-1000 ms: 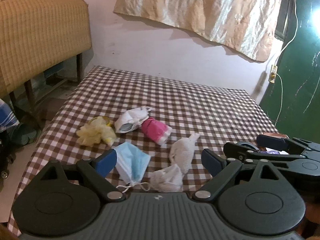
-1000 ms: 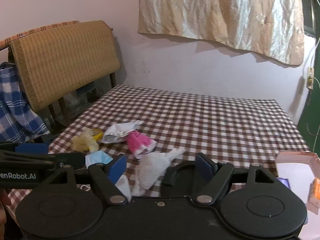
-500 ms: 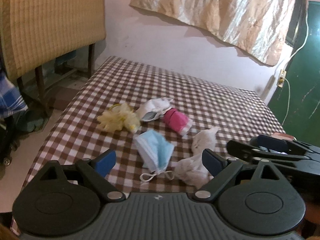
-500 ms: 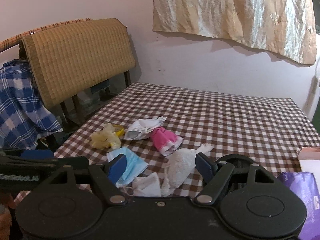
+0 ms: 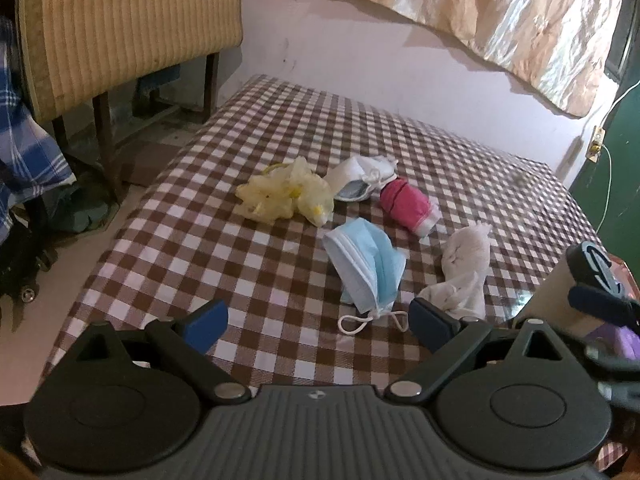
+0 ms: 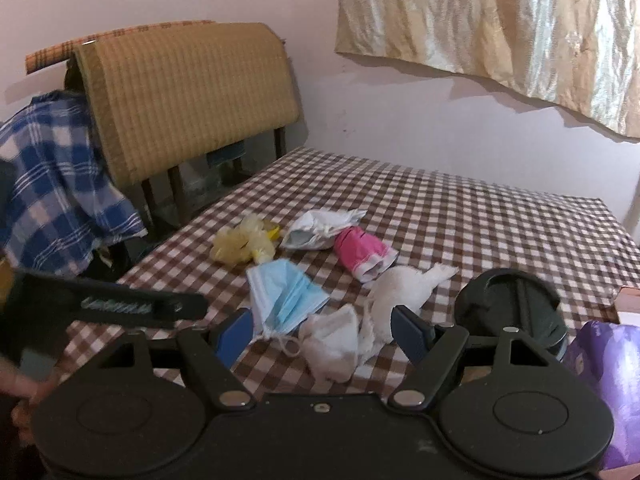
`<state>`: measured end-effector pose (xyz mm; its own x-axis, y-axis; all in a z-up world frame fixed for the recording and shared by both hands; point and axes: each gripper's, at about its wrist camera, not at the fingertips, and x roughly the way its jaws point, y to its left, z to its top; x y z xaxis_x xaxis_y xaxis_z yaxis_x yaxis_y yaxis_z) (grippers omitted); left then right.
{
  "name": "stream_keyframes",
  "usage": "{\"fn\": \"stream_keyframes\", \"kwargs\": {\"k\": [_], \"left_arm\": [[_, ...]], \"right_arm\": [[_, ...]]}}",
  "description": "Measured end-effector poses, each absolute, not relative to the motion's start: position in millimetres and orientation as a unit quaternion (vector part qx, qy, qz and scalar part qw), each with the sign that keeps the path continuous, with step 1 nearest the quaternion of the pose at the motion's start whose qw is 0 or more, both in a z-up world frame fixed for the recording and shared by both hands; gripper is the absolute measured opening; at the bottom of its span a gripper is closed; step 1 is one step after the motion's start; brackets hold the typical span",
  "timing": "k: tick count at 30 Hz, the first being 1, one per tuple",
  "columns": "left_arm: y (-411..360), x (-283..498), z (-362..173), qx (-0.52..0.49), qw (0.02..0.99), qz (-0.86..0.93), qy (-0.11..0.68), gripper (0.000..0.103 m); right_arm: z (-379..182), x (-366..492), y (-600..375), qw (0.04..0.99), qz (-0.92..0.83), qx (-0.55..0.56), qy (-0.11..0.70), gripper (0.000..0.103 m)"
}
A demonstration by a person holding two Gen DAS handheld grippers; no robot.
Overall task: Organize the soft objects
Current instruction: 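Lower the left gripper onto the blue face mask and close it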
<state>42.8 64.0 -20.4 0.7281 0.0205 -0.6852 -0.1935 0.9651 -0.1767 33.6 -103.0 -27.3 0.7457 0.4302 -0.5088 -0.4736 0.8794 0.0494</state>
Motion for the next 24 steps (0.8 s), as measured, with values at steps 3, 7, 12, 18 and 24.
{"fn": "stream_keyframes", "kwargs": {"k": [3,7,12,18,24], "left_arm": [[60.2,53.0,-26.3,-0.113,0.921,0.051,0.369,0.1],[54.0,75.6,-36.3,-0.106,0.92,0.045,0.375,0.1],[43.8,108.1,-52.5,-0.095,0.916,0.039,0.389,0.1],[38.3,133.1,-71.5,-0.099,0.908,0.042,0.405,0.095],[33.9,134.9,-71.2,-0.08,0.917,0.032,0.39,0.044]], "right_arm": [[-34.8,28.9,-100.3,0.931,0.245,-0.054,0.265,0.089],[-43.5,25.9,-100.2,0.928,0.247,-0.059,0.274,0.089],[-54.6,25.9,-101.1,0.924,0.247,-0.06,0.285,0.089],[-65.0,31.6,-103.3,0.921,0.246,-0.057,0.296,0.089],[-72.7,38.6,-99.2,0.92,0.241,-0.057,0.304,0.089]]}}
